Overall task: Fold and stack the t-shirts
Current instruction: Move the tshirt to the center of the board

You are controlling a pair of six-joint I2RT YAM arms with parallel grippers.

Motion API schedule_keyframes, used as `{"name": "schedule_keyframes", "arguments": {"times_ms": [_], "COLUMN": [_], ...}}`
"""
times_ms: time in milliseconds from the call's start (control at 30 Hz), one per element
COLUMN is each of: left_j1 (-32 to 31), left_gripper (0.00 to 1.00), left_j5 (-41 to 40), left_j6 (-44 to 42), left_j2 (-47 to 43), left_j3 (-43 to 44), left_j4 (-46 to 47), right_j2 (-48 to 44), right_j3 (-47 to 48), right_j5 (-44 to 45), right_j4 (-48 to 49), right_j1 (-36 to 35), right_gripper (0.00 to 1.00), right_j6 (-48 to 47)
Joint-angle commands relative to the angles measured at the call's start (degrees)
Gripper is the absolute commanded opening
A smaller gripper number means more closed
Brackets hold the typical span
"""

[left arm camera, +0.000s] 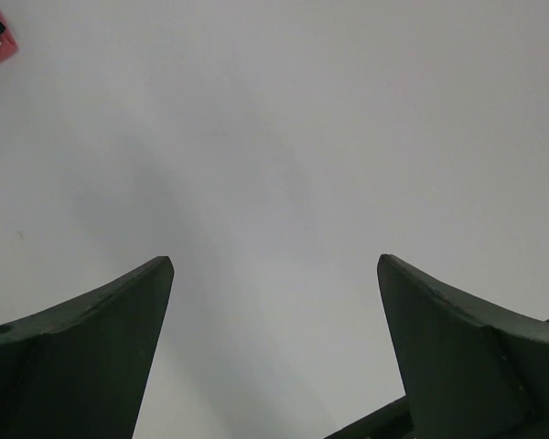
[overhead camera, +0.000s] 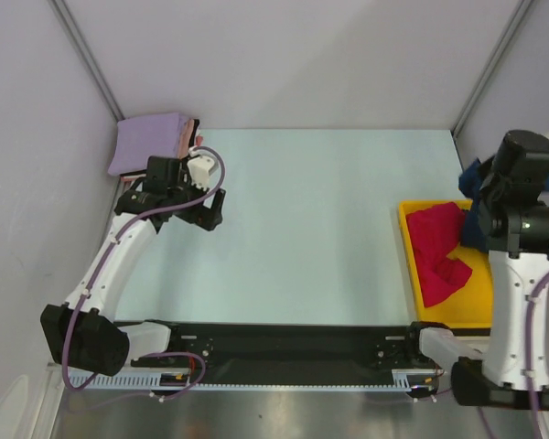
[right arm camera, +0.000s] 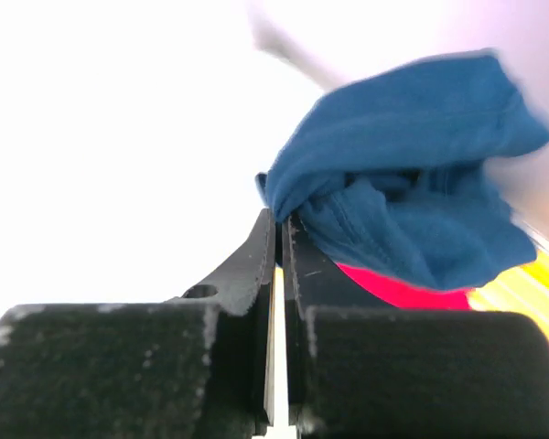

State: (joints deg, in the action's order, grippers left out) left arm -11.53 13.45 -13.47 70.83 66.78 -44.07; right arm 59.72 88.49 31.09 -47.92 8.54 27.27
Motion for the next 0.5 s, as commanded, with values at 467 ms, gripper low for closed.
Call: {"name": "schedule_keyframes", "arguments": {"times_ms": [467], "left_j1": [9.5], "left_gripper": [1.0], "left_j5": [-8.8], "left_j6": [3.4], "left_j2": [1.0], "left_j3": [10.0], "left_j4": [3.7], "right_j2": [36.9], "right_j3": [53.0], "right_j5": [-15.3], "right_j4": [14.5], "right_j1": [-61.1], "right_gripper": [0.0], "right_j6": [-24.9]}}
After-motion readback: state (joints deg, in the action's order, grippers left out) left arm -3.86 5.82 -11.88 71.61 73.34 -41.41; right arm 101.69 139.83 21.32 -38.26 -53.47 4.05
